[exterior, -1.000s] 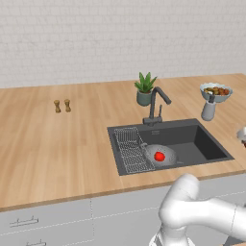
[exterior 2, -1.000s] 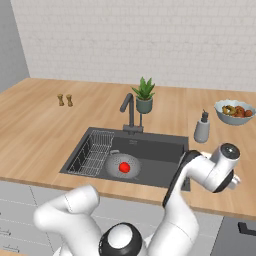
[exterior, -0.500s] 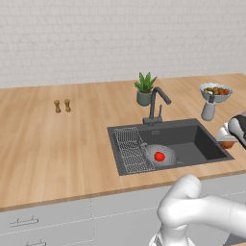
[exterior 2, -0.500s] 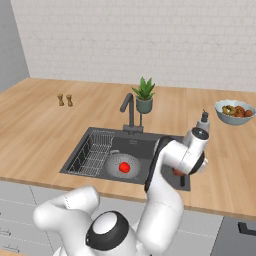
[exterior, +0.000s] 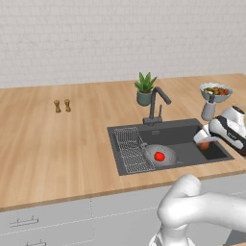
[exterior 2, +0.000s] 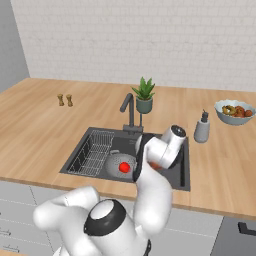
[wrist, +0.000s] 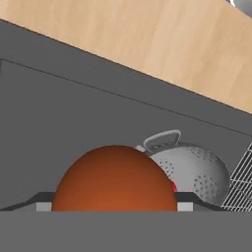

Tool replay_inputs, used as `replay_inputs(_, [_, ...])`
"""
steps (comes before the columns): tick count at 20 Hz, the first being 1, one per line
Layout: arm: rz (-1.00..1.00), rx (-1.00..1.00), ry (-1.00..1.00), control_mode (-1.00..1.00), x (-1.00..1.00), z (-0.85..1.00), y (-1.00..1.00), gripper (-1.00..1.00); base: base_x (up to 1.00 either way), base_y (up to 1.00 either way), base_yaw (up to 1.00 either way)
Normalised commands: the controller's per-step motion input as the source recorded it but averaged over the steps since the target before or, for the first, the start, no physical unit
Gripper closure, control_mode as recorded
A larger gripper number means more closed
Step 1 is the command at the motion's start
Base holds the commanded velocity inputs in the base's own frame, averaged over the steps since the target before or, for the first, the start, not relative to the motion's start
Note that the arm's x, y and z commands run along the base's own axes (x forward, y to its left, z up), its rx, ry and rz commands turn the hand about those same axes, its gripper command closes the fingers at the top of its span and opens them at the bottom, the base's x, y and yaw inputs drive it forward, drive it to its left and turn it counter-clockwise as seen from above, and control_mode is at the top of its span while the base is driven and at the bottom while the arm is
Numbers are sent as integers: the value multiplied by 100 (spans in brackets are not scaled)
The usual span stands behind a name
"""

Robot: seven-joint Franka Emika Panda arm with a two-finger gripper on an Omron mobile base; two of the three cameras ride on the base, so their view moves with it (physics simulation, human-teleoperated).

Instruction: Put the colander in the sink, put the orange, apple in the colander, and turn on the sink faucet and pour water over the colander.

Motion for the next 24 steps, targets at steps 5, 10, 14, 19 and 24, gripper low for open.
replay_inputs(5, [11,1,0,-100,23,-9,90,100,0,0,0])
replay_inputs(10, [8,0,0,-100,26,-37,78,100,0,0,0])
replay_inputs(14, [4,0,0,-100,19,-41,44,100,0,0,0])
replay_inputs(19, [0,0,1,-100,47,-28,35,100,0,0,0])
replay_inputs(24, [0,0,5,-100,47,-41,32,100,0,0,0])
